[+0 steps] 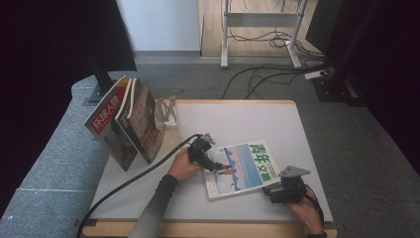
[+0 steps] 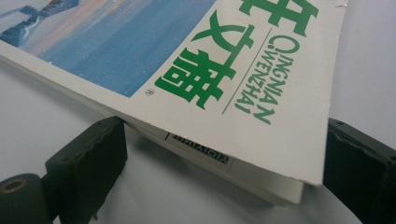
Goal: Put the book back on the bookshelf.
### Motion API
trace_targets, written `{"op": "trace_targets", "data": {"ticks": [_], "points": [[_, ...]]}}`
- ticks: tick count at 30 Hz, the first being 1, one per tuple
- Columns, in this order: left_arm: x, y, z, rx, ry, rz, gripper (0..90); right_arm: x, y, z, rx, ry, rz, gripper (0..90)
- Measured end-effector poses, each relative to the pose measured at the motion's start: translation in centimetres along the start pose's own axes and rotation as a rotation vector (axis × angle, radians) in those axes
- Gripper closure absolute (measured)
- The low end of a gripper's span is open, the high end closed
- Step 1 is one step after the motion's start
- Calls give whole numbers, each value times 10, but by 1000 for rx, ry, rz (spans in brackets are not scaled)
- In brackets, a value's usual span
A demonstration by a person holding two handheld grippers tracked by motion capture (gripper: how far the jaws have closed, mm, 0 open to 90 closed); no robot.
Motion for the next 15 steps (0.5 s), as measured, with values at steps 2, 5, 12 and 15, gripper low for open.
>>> {"op": "trace_targets", "data": {"ticks": [2, 5, 12, 15], "points": [[6, -3, 2, -6, -9, -10, 0, -2, 1, -2, -8, -4, -1, 48], [16, -8, 6, -6, -24, -23, 0, -5, 3, -6, -21, -21, 0, 45], [51, -20, 15, -23, -67, -13, 0, -16, 9, -20, -57, -80, -11, 40], [70, -27, 20, -30, -82, 1, 0, -22, 13, -27, -74, -107, -9, 39]]}}
Point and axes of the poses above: each handheld gripper's, and its own axes: y roughly forward along the jaws, x roughly out of its underside, z roughly to its right, the point moved 1 cm from there along y, roughly forward along the jaws, and after that the axes turned 15 degrees about -z, right-handed, at the moved point
